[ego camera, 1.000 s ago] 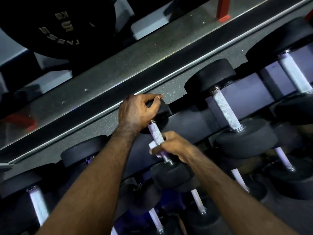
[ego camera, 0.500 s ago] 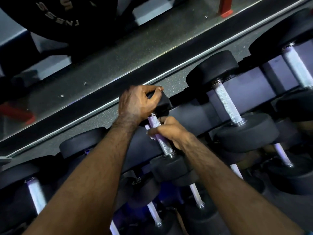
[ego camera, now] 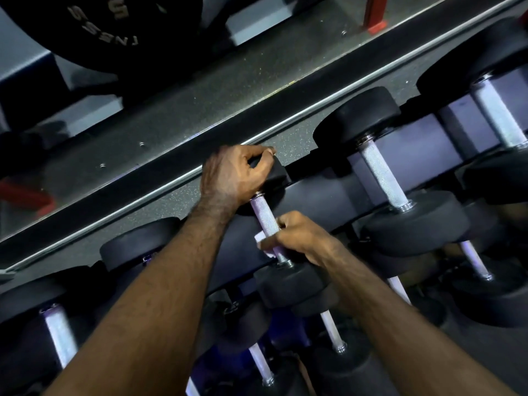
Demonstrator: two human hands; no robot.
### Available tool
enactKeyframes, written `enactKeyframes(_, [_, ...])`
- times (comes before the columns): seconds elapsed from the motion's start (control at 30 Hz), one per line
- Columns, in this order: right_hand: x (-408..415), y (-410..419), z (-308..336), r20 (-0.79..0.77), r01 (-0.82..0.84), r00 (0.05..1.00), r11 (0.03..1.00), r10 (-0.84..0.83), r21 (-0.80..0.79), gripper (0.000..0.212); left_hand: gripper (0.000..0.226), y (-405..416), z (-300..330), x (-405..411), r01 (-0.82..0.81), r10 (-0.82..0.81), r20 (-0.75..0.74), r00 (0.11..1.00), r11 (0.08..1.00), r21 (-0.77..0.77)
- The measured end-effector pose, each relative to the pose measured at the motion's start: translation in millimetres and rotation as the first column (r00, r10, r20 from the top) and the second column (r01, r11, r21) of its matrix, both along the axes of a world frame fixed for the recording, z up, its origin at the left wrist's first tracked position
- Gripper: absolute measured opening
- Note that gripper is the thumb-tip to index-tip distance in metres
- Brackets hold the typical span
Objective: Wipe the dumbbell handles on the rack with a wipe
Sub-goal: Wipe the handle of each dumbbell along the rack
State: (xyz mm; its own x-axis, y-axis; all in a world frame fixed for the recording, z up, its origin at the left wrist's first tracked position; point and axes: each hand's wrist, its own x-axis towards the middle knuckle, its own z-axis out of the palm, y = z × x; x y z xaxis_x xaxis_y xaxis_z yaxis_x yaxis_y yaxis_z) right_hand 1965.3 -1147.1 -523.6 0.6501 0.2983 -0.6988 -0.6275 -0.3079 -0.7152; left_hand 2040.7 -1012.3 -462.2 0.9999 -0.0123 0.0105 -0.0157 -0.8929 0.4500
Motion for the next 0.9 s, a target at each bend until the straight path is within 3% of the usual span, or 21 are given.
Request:
enactKeyframes(0.17, [22, 8, 1, 0.122, 0.156, 0.98, 0.987, -0.159, 0.036, 0.032, 0.046, -1, 2, 0, -0.003, 0.003, -0.01, 1.0, 1.0, 0.01])
enactKeyframes(0.33, [-11, -15, -5, 0.252, 0.015, 0.968, 0.996, 0.007, -0.088, 0.037, 0.047, 1, 1, 1, 0.008, -0.008, 0.016, 1.0, 1.0, -0.004])
enactKeyframes(0.5, [6, -5, -5, 0.411, 0.194, 0.901, 0.977, -0.14, -0.093, 0.028, 0.046, -1, 0, 1, 0.003, -0.003, 0.0, 1.0, 1.0, -0.016])
enactKeyframes(0.7, [-30, -19, -9, 0.328, 0.25, 0.921, 0.965, -0.211, -0.081, 0.016, 0.042, 3, -2, 1, 0.008, -0.008, 0.011, 1.0, 1.0, -0.028])
enactKeyframes(0.9, [9, 4, 6, 0.396, 0.341, 0.873, 0.937, -0.286, -0.074, 0.02, 0.041, 1, 0, 0, 0.022, -0.022, -0.001, 1.0, 1.0, -0.014])
